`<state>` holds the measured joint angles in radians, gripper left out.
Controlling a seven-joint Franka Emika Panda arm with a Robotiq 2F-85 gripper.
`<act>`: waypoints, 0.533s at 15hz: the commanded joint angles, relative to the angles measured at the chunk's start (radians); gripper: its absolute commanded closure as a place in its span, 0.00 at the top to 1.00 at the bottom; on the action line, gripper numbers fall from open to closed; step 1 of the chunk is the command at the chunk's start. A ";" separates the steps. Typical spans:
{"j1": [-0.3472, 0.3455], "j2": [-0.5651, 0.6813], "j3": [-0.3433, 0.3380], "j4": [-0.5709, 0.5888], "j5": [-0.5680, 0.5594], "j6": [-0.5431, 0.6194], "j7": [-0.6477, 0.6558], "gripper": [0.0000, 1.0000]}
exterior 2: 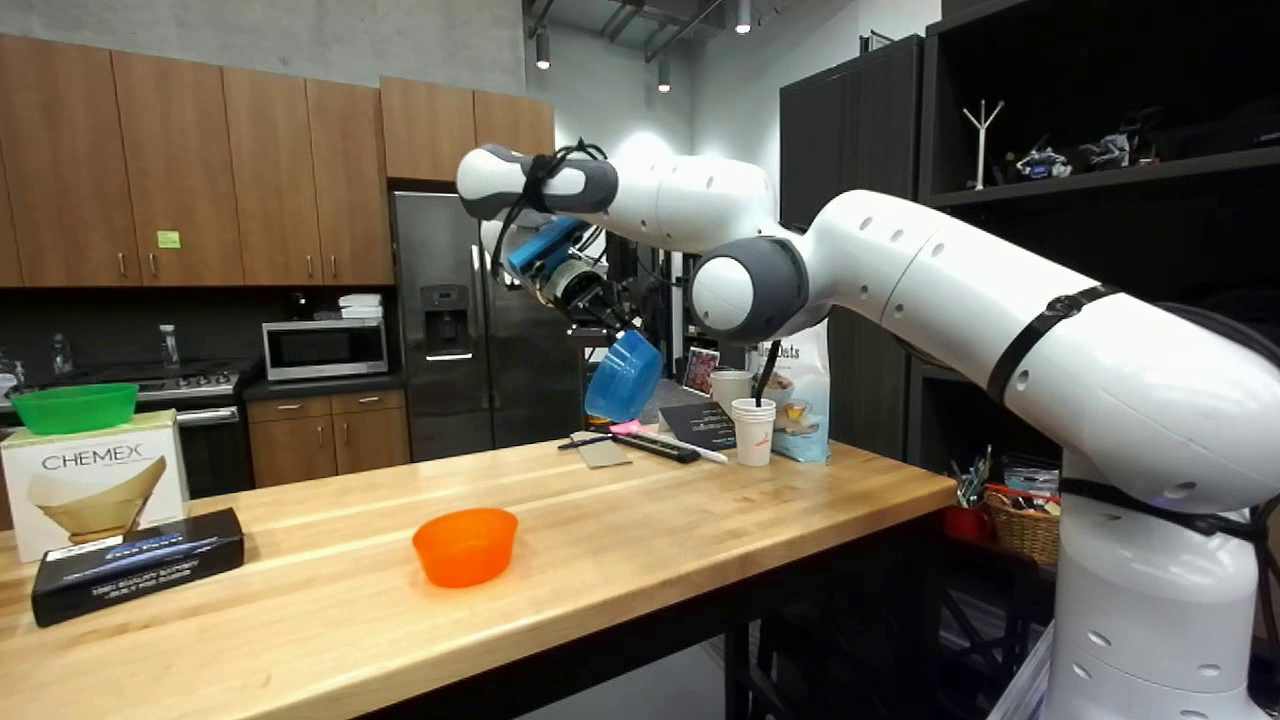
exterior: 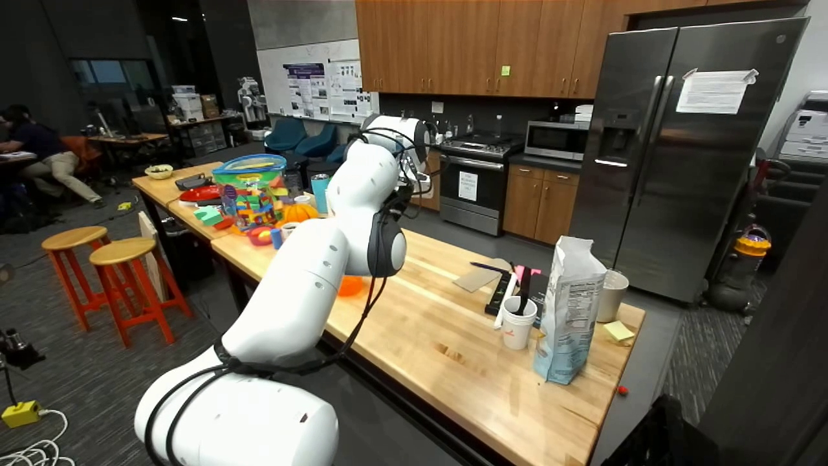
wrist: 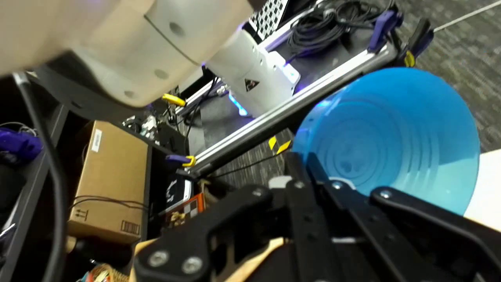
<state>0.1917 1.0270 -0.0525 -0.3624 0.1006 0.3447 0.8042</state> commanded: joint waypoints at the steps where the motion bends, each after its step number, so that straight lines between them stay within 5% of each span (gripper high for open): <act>1: 0.057 -0.020 -0.069 -0.006 -0.223 0.114 -0.145 0.01; 4: 0.082 -0.016 -0.104 -0.001 -0.326 0.256 -0.151 0.01; 8: 0.064 -0.021 -0.083 -0.001 -0.288 0.487 -0.058 0.01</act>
<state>0.2683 1.0258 -0.1378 -0.3632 -0.2057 0.7062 0.7286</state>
